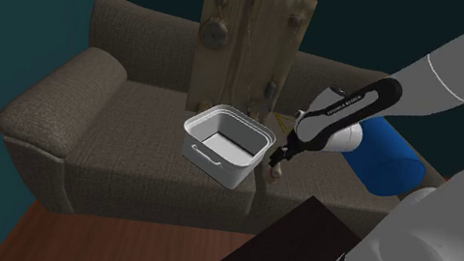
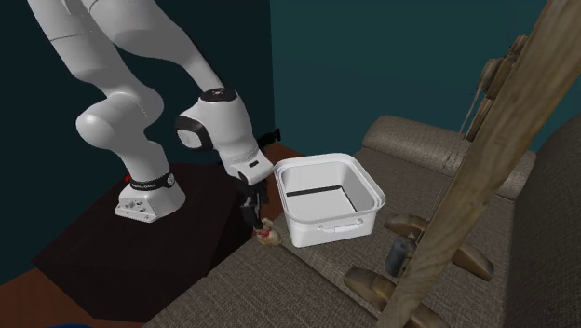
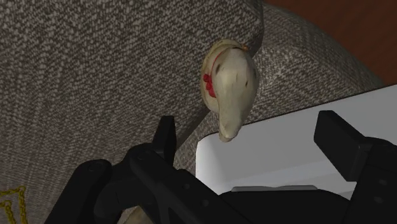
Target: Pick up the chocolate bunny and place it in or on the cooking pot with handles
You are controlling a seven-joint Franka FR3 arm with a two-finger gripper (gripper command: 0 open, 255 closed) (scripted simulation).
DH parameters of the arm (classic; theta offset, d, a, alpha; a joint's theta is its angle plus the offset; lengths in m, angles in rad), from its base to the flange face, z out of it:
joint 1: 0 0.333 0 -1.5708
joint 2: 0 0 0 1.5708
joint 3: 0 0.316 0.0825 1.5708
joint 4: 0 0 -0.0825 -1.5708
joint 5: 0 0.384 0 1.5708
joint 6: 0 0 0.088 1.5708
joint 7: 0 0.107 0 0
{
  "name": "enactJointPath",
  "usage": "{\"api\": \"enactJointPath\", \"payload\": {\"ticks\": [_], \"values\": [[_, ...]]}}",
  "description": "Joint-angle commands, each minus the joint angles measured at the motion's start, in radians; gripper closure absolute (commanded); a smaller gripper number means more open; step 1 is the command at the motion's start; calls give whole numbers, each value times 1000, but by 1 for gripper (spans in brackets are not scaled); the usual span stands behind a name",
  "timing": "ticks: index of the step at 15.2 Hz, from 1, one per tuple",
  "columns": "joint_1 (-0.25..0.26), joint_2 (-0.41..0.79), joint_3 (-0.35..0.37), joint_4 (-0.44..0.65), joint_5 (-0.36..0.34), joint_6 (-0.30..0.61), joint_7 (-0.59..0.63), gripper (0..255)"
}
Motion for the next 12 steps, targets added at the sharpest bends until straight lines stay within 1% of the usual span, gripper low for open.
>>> {"api": "enactJointPath", "payload": {"ticks": [1, 3, 4, 5, 12], "values": [[36, 56, -21, 9, 60, 47, -43, 0], [73, 101, -39, 17, 137, 80, -99, 0], [93, 124, -46, 22, 187, 96, -135, 0], [103, 137, -48, 26, 221, 104, -159, 0], [100, 137, -45, 25, 220, 104, -159, 0]]}}
